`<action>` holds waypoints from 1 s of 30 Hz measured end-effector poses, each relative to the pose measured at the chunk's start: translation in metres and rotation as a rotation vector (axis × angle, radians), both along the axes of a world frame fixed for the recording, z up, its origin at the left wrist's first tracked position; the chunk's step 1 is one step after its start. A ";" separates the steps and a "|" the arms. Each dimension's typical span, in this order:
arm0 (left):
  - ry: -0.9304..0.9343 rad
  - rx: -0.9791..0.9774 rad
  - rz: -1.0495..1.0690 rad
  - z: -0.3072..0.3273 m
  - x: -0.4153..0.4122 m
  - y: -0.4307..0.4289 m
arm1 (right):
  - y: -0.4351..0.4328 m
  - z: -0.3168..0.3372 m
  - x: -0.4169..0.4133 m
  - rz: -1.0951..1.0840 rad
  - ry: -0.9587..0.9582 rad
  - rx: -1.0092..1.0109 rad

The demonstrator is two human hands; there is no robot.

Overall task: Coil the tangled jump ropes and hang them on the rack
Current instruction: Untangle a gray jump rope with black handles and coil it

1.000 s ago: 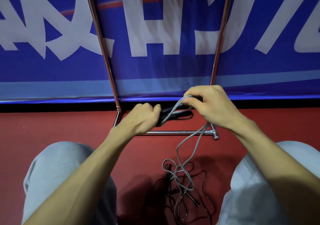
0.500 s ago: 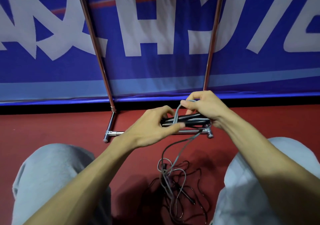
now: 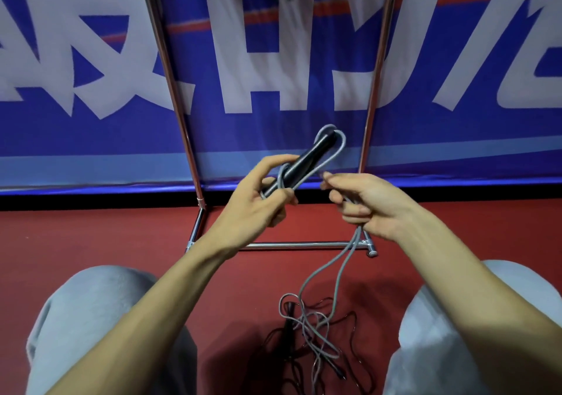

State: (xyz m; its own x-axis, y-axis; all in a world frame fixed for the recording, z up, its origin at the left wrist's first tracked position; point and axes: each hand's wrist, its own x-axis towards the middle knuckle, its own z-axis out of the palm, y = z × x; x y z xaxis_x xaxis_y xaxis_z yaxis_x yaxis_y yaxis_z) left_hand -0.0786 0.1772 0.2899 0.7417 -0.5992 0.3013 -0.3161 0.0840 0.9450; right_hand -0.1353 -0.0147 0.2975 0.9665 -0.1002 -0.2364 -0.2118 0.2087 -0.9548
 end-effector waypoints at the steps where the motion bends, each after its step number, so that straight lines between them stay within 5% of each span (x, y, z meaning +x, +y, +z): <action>1: 0.037 0.006 0.051 0.000 0.002 0.000 | 0.002 0.000 0.001 0.001 -0.033 -0.095; 6: 0.143 0.067 0.244 -0.008 0.015 -0.002 | 0.016 0.002 -0.007 0.235 -0.035 -0.649; 12: -0.200 0.437 0.297 -0.018 0.033 0.007 | 0.016 0.002 -0.014 0.596 0.059 -1.224; 17: -0.424 0.670 0.240 -0.033 0.038 0.008 | 0.012 0.008 -0.019 0.627 -0.145 -1.365; 23: -0.497 0.881 0.057 -0.039 0.033 0.006 | 0.000 0.001 -0.010 0.346 -0.426 -1.392; 30: -0.341 0.878 -0.117 -0.025 0.002 -0.006 | -0.009 -0.004 -0.004 -0.139 -0.447 -1.240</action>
State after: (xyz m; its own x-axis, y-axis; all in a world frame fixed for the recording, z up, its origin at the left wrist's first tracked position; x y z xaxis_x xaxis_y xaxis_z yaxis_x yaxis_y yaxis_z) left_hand -0.0766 0.1708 0.2648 0.6180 -0.7794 -0.1028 -0.6213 -0.5643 0.5436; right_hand -0.1392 -0.0241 0.2938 0.9009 -0.1216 0.4167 0.1205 -0.8523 -0.5091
